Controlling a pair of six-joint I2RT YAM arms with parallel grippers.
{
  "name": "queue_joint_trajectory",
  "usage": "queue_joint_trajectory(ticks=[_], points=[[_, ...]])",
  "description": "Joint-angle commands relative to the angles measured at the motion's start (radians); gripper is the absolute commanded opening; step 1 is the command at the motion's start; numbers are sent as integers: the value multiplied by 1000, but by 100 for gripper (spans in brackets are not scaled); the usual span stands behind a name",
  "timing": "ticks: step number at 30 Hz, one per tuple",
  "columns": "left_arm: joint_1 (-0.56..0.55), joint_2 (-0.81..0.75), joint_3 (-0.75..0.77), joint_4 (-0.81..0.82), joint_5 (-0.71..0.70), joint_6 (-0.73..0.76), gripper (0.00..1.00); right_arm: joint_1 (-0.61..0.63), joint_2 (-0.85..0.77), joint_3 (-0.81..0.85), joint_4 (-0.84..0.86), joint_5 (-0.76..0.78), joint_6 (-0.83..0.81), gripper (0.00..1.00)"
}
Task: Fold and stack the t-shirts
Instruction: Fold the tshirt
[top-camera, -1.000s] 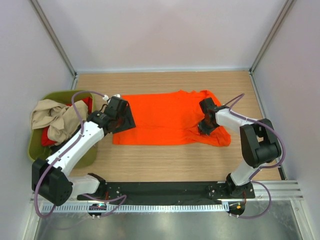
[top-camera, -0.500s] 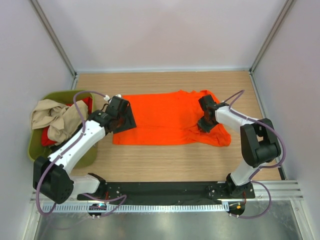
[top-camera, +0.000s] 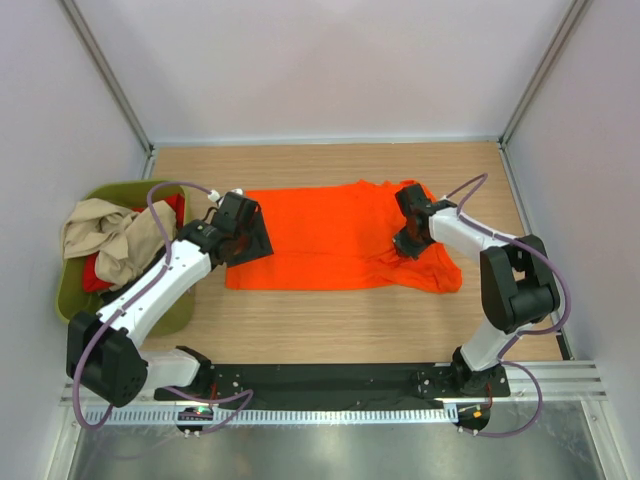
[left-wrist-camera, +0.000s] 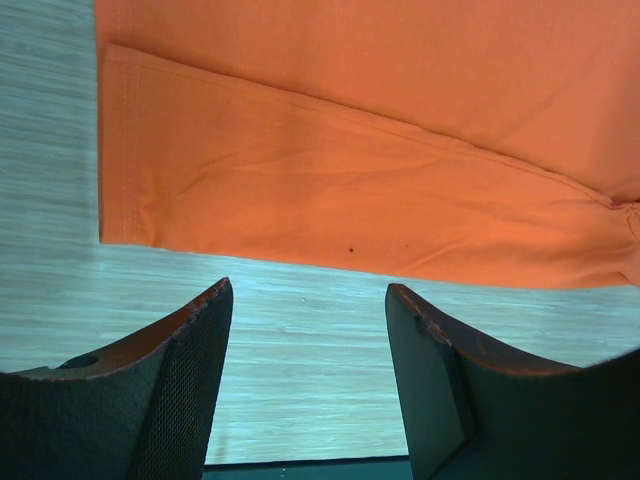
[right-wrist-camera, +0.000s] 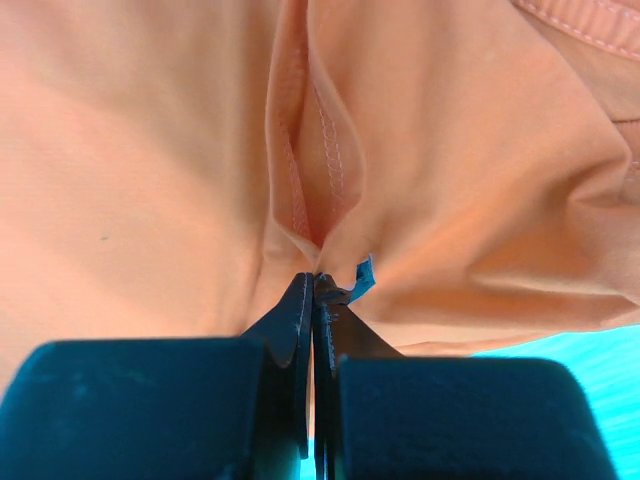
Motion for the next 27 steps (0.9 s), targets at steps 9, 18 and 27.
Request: queue_joint_trajectory(ticks=[9,18,27], points=[[3,4,2,33,-12,-13,64,10,74,130,-5,46,-48,1],[3,25,11,33,-18,-14,64,33,134,168,47,54,-57,1],[3,53,22,36,-24,-22,64,60,132,178,113,60,-176,1]])
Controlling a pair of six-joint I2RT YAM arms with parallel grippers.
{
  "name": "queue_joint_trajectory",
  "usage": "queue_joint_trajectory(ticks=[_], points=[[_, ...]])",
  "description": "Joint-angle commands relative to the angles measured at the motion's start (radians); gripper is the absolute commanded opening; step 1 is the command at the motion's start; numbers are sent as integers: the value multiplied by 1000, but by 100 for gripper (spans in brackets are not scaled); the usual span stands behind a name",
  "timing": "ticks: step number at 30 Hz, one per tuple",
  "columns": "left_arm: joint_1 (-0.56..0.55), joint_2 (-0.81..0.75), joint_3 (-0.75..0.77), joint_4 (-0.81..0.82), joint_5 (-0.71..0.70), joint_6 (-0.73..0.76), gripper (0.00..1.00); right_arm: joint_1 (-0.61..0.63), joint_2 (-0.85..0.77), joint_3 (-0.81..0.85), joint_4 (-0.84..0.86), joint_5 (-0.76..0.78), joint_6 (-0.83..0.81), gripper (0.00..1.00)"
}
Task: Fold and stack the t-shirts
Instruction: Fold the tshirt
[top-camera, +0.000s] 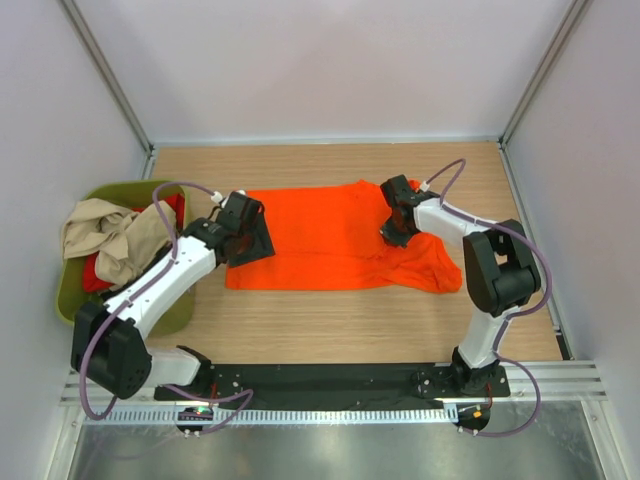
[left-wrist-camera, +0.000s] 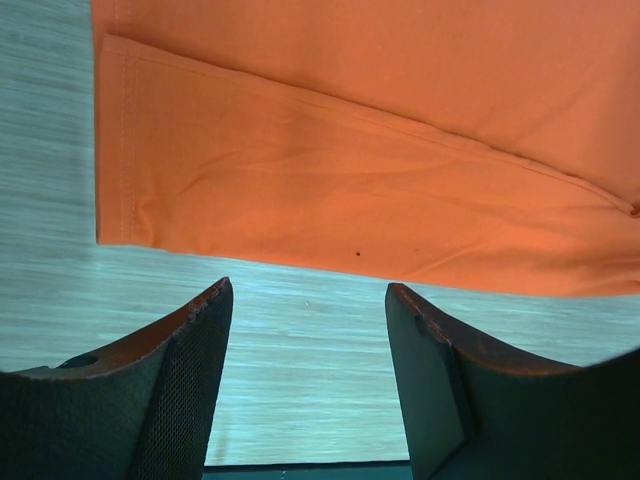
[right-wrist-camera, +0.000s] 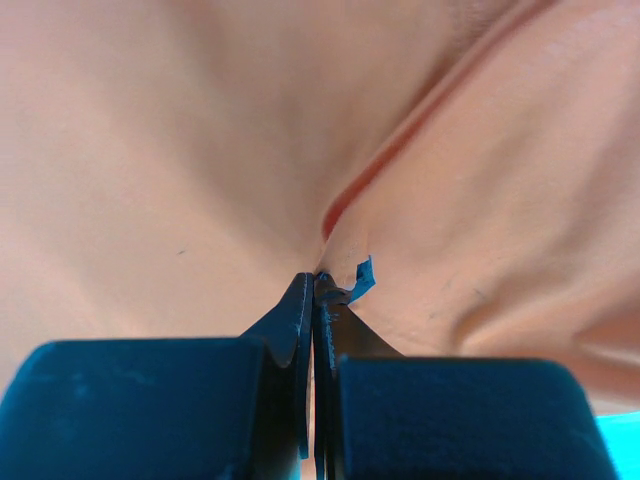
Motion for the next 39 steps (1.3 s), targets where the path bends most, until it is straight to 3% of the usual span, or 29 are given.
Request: queue_joint_trajectory(ticks=[1,10,16,21,23,25,30,35,39], points=[[3,16,22,32,-21,-17,64,25,-5,45,52,42,-91,1],[3,91,18,28,-52,-39,64,35,-3,18,142,28,-242,1],[2,101,18,33,-52,-47,64,38,1,22,168,51,-253,1],[3,102,24,33,-52,-48,64,38,33,28,234,-34,-262,1],[3,102,25,32,-52,-48,64,41,52,39,242,-59,-282,5],[3,105,27,33,-52,-45,64,39,57,64,227,-73,-329,16],[-2,120,24,45,-36,-36,65,16,-26,125,35,-21,-394,49],[-14,135,-8,87,-15,-21,65,-113,-112,140,-294,83,-271,53],[-15,161,-53,125,-4,-27,64,-296,-166,13,-394,-16,-168,47]])
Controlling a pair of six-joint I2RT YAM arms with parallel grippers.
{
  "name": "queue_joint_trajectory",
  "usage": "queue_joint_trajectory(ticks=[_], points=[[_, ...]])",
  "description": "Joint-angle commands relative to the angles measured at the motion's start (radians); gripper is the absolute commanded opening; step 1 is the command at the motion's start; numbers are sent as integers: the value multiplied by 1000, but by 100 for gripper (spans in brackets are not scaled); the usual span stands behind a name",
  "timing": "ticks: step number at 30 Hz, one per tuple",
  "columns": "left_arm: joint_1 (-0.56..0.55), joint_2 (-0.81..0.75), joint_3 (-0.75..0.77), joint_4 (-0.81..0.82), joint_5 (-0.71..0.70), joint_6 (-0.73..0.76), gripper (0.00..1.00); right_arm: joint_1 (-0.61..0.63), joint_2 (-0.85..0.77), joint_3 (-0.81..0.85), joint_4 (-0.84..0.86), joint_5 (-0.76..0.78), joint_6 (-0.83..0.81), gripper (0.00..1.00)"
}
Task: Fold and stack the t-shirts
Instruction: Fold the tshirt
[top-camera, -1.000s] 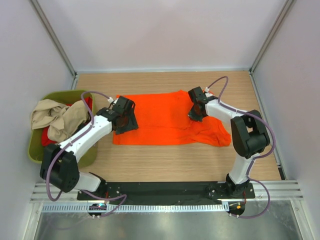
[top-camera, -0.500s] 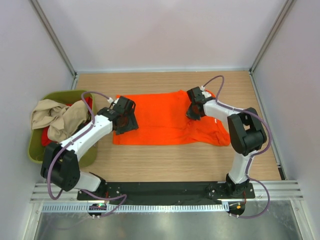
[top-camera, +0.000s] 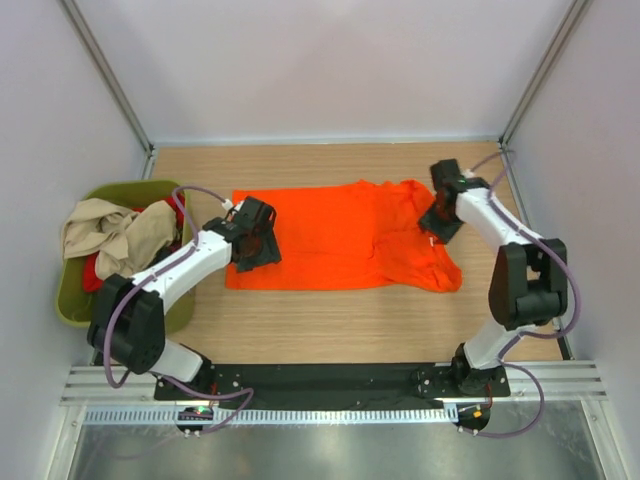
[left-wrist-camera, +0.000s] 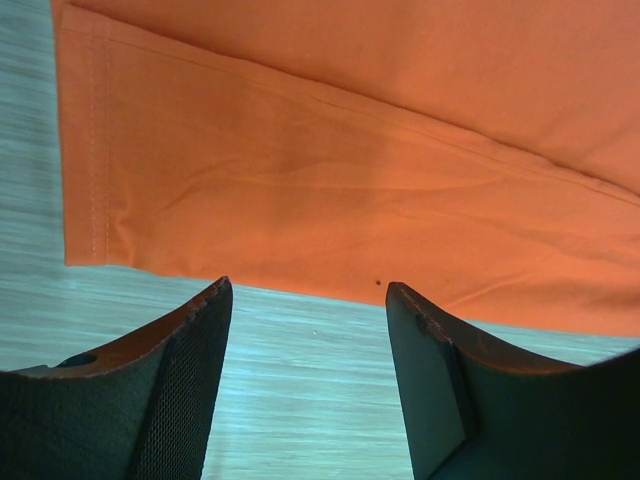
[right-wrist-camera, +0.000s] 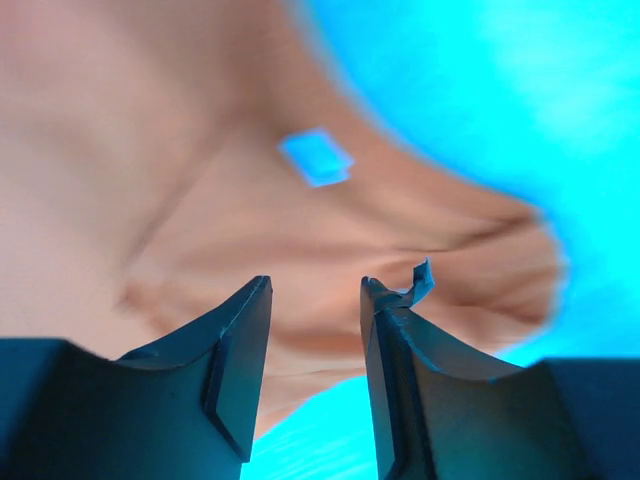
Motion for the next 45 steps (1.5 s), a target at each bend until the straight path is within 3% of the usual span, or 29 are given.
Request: queue_joint_trajectory(ticks=[1,7,19,23,25,28,29,32,35,38,40,41,45], points=[[-4,26,-48,73,9,5,64,-149,-91,-113,-204,4,104,47],[-4,92,-105,165,23,-18,63,-363,-188,-202,-131,6,20,47],[-3,255,-122,202,-46,-36,64,-381,-107,-337,102,-60,-57,43],[-1,278,-114,184,-62,-38,59,-384,-67,-348,107,-40,-59,36],[-1,281,-110,164,-88,-38,52,-387,-44,-347,109,-32,-63,31],[-1,272,-108,149,-117,-38,33,-396,-33,-345,103,-5,-63,15],[-3,270,-108,142,-122,-38,24,-398,-30,-344,98,3,-63,2],[-1,270,-102,124,-134,-37,7,-407,-33,-327,44,59,-62,1],[-1,264,-114,115,-152,-40,0,-424,-55,-314,-5,118,-62,1],[-1,255,-122,107,-154,-44,3,-429,-76,-311,-28,129,-60,1],[-1,247,-110,75,-142,-47,16,-427,-87,-304,-31,78,-77,1],[-3,238,-97,70,-126,-47,34,-429,-86,-295,-34,61,-88,7],[-4,145,-21,11,-94,-38,54,-429,-93,-223,-58,-11,-163,25]])
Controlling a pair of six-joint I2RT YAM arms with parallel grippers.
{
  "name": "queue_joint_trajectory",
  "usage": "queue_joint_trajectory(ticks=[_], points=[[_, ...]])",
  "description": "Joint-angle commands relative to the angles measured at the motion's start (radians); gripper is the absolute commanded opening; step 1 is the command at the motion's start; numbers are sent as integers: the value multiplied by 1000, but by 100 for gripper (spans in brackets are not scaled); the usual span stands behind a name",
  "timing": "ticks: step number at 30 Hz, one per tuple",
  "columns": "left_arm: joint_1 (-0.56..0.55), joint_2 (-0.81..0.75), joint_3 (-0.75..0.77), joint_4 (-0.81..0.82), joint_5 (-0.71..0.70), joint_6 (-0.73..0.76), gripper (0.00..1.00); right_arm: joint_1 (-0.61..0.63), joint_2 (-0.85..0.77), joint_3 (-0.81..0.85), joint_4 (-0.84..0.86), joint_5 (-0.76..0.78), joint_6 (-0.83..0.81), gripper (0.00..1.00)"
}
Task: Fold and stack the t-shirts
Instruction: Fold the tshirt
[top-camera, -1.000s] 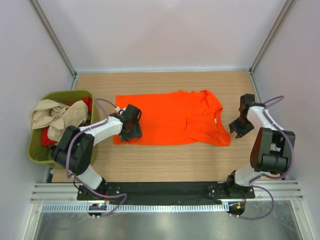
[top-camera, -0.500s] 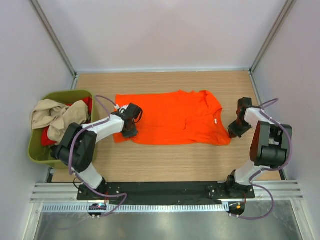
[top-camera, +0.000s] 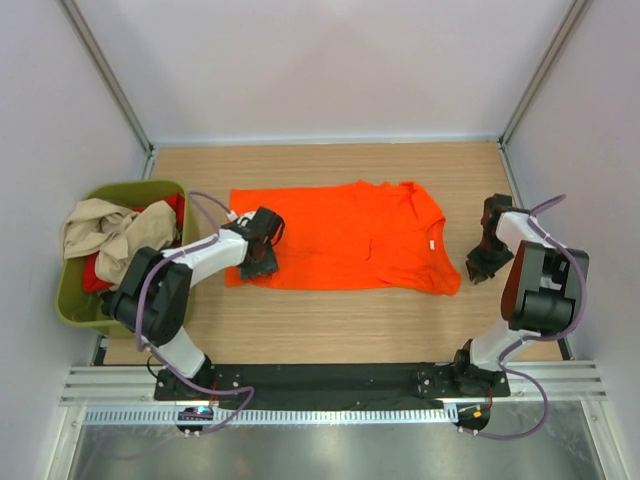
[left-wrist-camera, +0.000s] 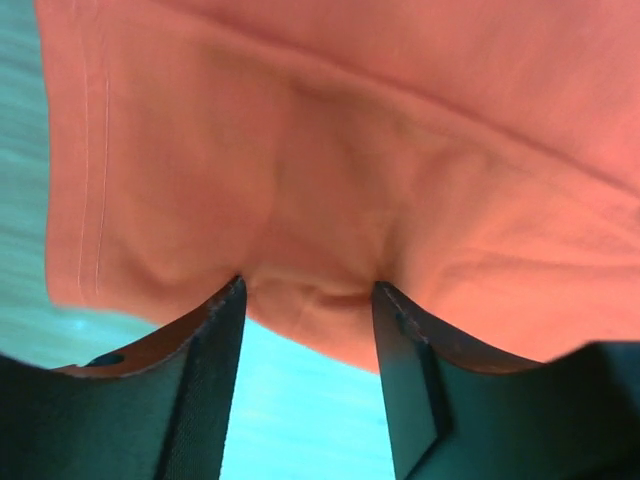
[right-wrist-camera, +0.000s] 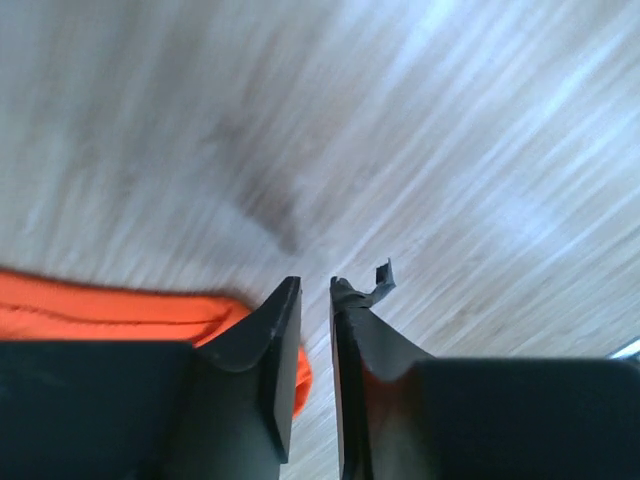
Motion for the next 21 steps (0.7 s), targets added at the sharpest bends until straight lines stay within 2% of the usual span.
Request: queue_joint_trajectory(ticks=[1,3,5,7,9,10,12,14,21], points=[[4,-66,63,-129,28,-1,56,0,-63,76,-3,-57,-114,26],[-2,-118,129,-144,68,15,60,2,-112,73,46,-164,-190,30],[-13,-142,163,-108,134,65,62,8,-173,71,112,-245,-253,39],[-34,-150,207,-6,280,105,61,11,-206,62,205,-357,-289,43],[-56,-129,235,103,361,128,62,14,-204,39,264,-491,-291,44],[-74,-86,270,146,443,137,61,18,-198,27,352,-538,-288,44],[-100,-26,315,223,481,145,61,46,-163,12,453,-632,-272,44],[-137,86,397,258,542,157,59,80,-110,33,463,-626,-286,42],[-218,396,665,291,571,200,59,140,59,143,442,-568,-382,42]])
